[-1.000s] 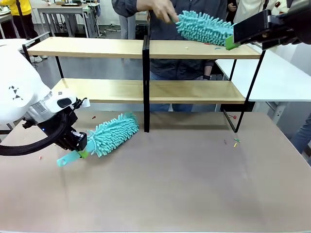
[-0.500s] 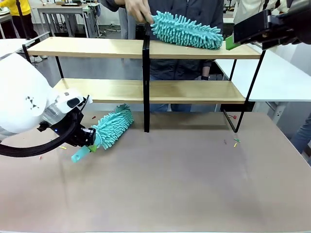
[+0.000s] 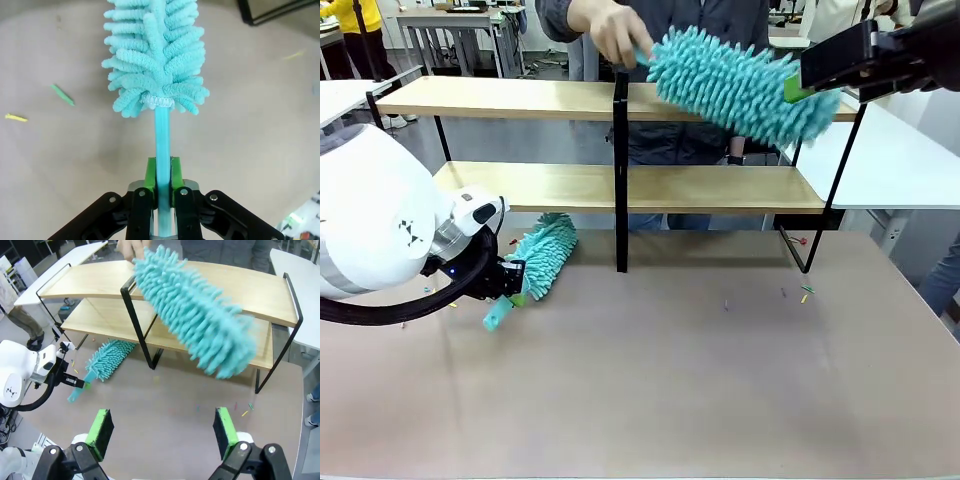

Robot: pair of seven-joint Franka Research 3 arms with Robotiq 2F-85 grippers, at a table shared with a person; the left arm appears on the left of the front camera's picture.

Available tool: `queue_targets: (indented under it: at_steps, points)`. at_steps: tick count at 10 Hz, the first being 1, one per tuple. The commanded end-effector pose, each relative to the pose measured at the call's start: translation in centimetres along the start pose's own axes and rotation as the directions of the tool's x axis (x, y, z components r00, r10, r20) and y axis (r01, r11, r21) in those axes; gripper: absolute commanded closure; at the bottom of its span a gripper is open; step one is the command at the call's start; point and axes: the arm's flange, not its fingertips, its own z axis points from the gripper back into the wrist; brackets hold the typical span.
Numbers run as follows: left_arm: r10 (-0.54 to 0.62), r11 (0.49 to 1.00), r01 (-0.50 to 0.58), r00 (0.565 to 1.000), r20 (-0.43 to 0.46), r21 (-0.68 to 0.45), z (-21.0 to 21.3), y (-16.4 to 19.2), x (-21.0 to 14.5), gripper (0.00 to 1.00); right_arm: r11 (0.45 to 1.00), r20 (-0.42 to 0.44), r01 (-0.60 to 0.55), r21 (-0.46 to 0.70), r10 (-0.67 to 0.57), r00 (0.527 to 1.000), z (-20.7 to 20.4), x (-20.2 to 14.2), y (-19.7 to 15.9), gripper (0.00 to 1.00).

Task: Clean the shelves.
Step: Clean another randomly selected level of the Shelf with the Duster.

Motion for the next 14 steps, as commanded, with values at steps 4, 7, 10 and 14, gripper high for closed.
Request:
queue_targets:
  at_steps: [4,7,10,14]
  points:
    - [0.238,0.958,-0.249,0.967,0.091,0.145,2.7,3.0,-3.7,0.87,1.000,-0.004,0.001,-0.008,-0.001,1.000,0.0,0.0,0.0,0.00]
    - [0.380,0.870,-0.421,0.905,0.193,0.257,4.0,5.5,-3.3,0.87,1.000,-0.004,0.001,-0.008,-0.001,1.000,0.0,0.0,0.0,0.00]
    - [0.403,0.848,-0.461,0.881,0.246,0.262,5.1,6.3,-3.4,0.87,1.000,-0.004,0.001,-0.008,-0.001,1.000,0.0,0.0,0.0,0.00]
    - [0.307,0.913,-0.352,0.926,0.220,0.206,5.1,6.1,-3.7,0.87,1.000,-0.004,0.001,-0.008,-0.001,1.000,0.0,0.0,0.0,0.00]
